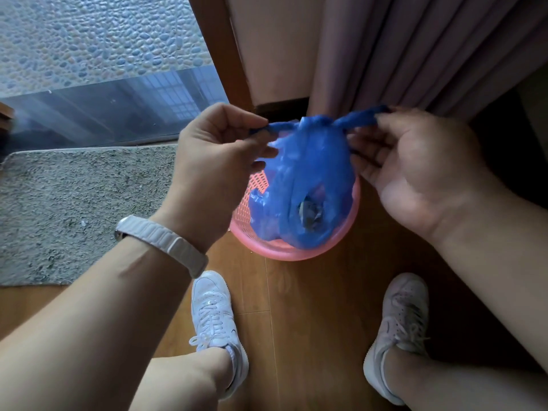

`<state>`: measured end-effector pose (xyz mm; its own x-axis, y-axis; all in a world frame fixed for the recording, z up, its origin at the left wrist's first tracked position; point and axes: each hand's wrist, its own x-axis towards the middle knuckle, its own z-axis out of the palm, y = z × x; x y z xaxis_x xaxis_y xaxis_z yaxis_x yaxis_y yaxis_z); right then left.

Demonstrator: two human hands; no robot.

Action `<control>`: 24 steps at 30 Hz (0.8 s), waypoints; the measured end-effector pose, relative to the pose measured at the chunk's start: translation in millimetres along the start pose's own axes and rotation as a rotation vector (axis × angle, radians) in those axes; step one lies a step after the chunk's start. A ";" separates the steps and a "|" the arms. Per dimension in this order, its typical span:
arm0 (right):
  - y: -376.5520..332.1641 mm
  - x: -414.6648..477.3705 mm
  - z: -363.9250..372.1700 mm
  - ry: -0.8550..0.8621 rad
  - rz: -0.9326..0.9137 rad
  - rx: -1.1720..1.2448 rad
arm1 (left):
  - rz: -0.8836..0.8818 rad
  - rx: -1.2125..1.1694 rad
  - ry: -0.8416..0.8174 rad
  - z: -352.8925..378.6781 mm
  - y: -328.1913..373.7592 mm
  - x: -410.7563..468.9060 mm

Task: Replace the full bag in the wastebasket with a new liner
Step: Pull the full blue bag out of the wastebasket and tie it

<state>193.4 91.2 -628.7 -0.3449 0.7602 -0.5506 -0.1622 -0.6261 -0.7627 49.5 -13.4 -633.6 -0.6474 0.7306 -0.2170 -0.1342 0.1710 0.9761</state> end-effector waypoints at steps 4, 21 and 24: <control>-8.4 11.6 -21.6 0.177 0.054 -0.022 | -0.101 -0.035 0.098 -19.7 1.3 3.8; -9.2 20.8 -44.8 0.523 -0.215 -0.230 | -0.083 0.080 0.256 -45.0 0.0 8.3; -7.9 12.8 -33.6 0.312 -0.338 -0.424 | 0.001 0.078 0.140 -37.9 2.7 6.8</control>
<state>221.4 111.7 -641.1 -0.0422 0.9593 -0.2794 0.1880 -0.2670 -0.9452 16.3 -33.1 -632.0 -0.7462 0.6327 -0.2071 -0.0782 0.2257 0.9711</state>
